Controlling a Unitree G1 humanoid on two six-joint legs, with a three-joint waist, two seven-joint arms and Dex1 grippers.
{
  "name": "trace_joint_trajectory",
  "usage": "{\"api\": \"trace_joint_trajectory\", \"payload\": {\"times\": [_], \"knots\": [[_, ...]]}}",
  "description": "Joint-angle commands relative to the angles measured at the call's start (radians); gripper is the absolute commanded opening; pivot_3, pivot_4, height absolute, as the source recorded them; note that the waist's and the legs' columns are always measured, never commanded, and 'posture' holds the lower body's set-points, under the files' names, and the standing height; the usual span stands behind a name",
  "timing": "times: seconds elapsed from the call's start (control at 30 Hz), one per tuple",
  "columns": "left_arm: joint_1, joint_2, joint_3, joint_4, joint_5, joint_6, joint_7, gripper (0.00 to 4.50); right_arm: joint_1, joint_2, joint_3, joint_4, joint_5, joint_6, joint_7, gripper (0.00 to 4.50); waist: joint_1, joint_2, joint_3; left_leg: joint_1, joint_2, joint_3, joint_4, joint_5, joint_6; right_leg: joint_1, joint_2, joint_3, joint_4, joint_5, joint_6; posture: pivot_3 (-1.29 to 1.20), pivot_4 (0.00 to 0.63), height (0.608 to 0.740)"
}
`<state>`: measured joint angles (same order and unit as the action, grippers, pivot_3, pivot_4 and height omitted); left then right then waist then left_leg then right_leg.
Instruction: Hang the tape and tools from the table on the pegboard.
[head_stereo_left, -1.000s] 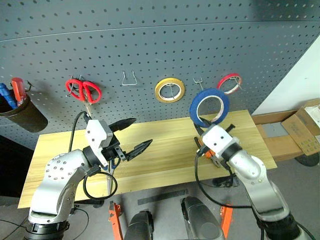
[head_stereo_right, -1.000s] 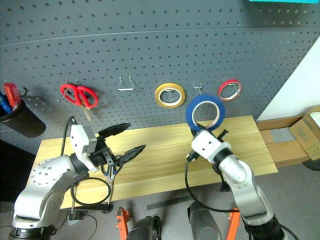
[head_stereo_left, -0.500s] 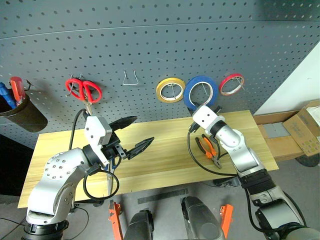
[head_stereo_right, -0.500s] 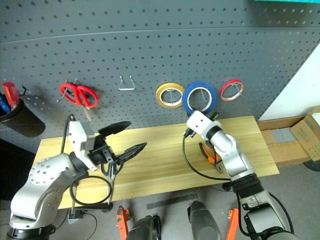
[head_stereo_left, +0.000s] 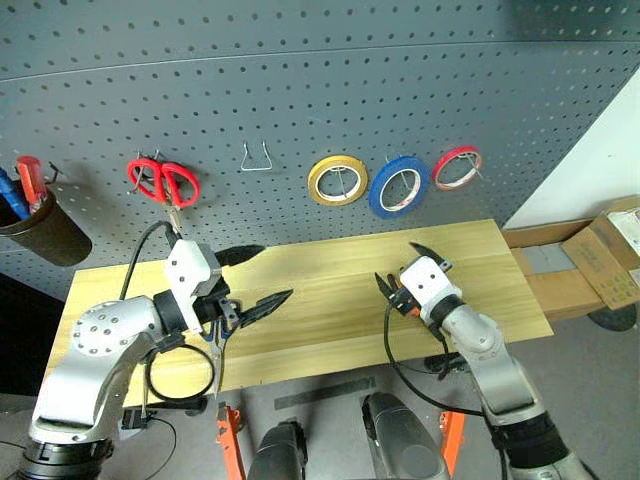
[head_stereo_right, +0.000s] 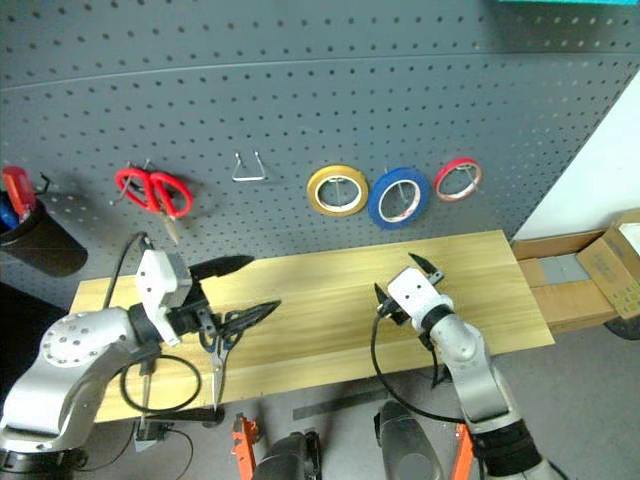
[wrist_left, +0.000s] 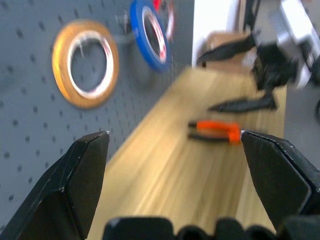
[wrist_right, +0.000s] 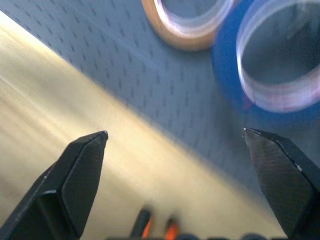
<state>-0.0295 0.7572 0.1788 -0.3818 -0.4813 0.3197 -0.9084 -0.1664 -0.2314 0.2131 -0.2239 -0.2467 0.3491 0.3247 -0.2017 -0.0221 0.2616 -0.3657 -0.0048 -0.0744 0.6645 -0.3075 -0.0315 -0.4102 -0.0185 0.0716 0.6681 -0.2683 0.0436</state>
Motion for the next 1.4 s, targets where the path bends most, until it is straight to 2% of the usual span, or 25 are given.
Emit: {"api": "trace_joint_trajectory", "payload": {"times": [0.03, 0.17, 0.37, 0.57, 1.03, 1.4], "knots": [[0.016, 0.050, 0.018, 0.043, 0.003, -0.024, -0.081, 4.50, -0.031, 0.044, -0.035, -0.051, 0.044, 0.245, 0.014, 4.45, 0.002, 0.000, 0.000, 0.000, 0.000, 0.000, 0.000, 0.000, 0.000, 0.000, 0.000, 0.000, 0.001, 0.000, 0.000, -0.28, 0.242, 0.740], [0.028, 0.110, 0.028, 0.103, 0.004, -0.022, -0.159, 4.50, -0.162, 0.075, -0.079, 0.059, 0.046, 0.519, -0.021, 4.45, 0.001, 0.000, 0.000, 0.000, -0.001, 0.000, 0.002, 0.001, -0.001, -0.001, 0.000, 0.000, 0.005, 0.000, 0.000, -0.29, 0.244, 0.740], [0.012, 0.111, 0.030, 0.116, 0.007, -0.027, -0.167, 4.50, -0.267, 0.047, -0.107, 0.221, 0.088, 0.570, -0.008, 4.45, -0.001, 0.000, 0.000, -0.002, -0.001, -0.001, 0.000, 0.001, -0.001, -0.004, 0.000, -0.001, 0.005, -0.001, -0.002, -0.29, 0.244, 0.740], [0.030, 0.105, 0.034, 0.098, 0.005, -0.023, -0.158, 4.50, -0.257, 0.013, -0.078, 0.275, 0.111, 0.569, 0.020, 4.45, -0.020, 0.000, 0.000, -0.017, -0.001, 0.001, 0.002, 0.001, -0.001, -0.020, -0.002, -0.001, 0.008, -0.001, -0.002, -0.28, 0.246, 0.740], [0.022, 0.098, 0.027, 0.096, 0.009, -0.028, -0.141, 4.50, -0.334, 0.004, -0.060, 0.498, 0.131, 0.428, 0.032, 4.45, -0.025, 0.000, 0.000, -0.016, -0.001, 0.001, 0.007, 0.001, -0.001, -0.019, -0.001, 0.000, 0.013, -0.001, -0.002, -0.27, 0.250, 0.740], [0.038, 0.092, 0.033, 0.085, 0.009, -0.031, -0.126, 4.50, -0.404, 0.005, -0.076, 0.654, 0.151, 0.397, 0.027, 4.45, -0.024, 0.000, 0.000, -0.016, -0.001, 0.000, 0.012, 0.001, 0.000, -0.016, -0.001, -0.001, 0.013, 0.000, -0.001, -0.25, 0.254, 0.740]]}}
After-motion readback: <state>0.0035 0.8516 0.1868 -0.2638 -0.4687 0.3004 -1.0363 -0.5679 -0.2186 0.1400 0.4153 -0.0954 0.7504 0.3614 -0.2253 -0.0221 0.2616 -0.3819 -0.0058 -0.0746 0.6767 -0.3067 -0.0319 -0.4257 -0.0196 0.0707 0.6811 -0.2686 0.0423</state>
